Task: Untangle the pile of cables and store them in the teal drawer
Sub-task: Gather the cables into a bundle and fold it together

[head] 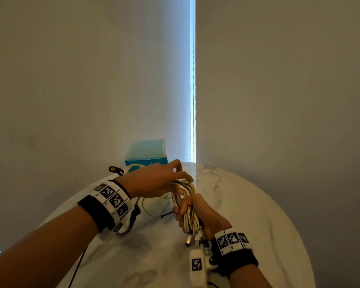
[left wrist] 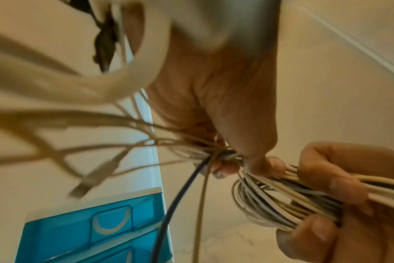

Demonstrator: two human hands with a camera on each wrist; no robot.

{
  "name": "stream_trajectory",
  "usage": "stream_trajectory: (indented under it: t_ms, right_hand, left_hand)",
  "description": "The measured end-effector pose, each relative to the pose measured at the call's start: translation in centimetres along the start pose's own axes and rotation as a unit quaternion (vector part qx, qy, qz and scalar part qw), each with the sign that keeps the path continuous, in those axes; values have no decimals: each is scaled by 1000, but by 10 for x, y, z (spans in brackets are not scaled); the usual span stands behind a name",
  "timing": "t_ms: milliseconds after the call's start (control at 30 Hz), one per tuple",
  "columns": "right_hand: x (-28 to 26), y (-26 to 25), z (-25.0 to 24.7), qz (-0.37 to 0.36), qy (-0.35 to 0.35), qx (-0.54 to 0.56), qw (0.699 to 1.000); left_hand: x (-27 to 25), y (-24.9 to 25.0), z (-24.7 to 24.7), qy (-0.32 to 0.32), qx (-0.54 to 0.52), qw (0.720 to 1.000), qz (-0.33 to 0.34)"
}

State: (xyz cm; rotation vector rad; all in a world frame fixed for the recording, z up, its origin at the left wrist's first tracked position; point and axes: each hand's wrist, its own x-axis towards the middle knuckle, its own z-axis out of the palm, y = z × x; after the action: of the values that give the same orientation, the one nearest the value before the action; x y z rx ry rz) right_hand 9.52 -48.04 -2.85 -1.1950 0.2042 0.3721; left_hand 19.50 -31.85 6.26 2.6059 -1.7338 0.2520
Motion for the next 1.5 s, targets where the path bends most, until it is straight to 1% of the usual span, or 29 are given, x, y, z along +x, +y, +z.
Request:
stream_trajectory:
  t_ms: [67,133,200,267,333,400,500,567,600,633,667,733,800,867,967,1033,1100,1133,1233,1300,1333,1433,1500]
  right_hand:
    - [-1,0,3,-3,0,-32,999]
    - [-3,0,5,-9,-1,-59,998]
    - [-3,0,6,-10,5,-76,997]
    - [-2,2,6,-4,-1,-71,997]
    - [1,5,5,-12,-29,-62,998]
    - [3,7,4,-21,-49,-68,996]
    - [2,9,3,-15,-84,-123,989]
    - [-4,7,3,-14,-132,-147,980]
    - [-5,6,3,-19,-151,-162,975]
    - [-6,5,3,-27,-158,-176,971]
    - [-6,4,4,-34,-159,-187,969]
    - [-4,4,3,-53,-163,-189,967]
    - [-5,5,5,-75,-189,-171,964]
    - [-6,7,9,-92,-199,-167,961]
    - [-8,7,14,-75,-168,-152,971]
    - [-6,5,12,-78,-165,-155,971]
    - [-5,4,5,-88,-155,-171,969]
    - [-6,3,2,-93,-139,-180,969]
    - [-7,-1,-8,-113,-63,-178,976]
    - [-3,-3,-8,-123,-33,-154,980]
    - [0,-3,-6,-124,-21,-133,983]
    - [5,-2,-2,-136,20,-61,989]
    - [6,-3,-2,-149,53,-9,987]
  left_hand:
    - [3,6,0,42,28,998,43]
    - [6,10,0,50,41,995,78]
    - [9,12,-1,26,49,995,80]
    - [9,11,1,-5,62,997,52]
    - [9,10,1,-54,55,997,12]
    - [9,13,-7,-130,-23,990,-40]
    - [10,10,-25,-232,-173,953,-90]
    - [6,1,-35,-282,-241,923,-105]
    - [2,-3,-38,-295,-263,912,-107]
    - [-2,-6,-38,-295,-274,910,-104]
    - [-6,-10,-38,-280,-279,913,-100]
    - [-11,-16,-33,-231,-303,920,-90]
    - [-15,-20,-28,-200,-334,918,-73]
    - [-18,-24,-23,-184,-347,918,-59]
    - [-19,-26,-20,-167,-362,915,-57]
    - [-20,-24,-21,-177,-379,906,-68]
    - [-25,-25,-23,-205,-406,886,-86]
    - [-30,-28,-24,-216,-425,874,-95]
    - [-43,-44,-22,-225,-459,849,-133]
    - [-48,-48,-14,-196,-490,834,-161]
    - [-49,-46,-9,-177,-518,819,-168]
    - [-51,-27,14,-115,-628,750,-175]
    - [-47,-13,32,-62,-660,727,-178]
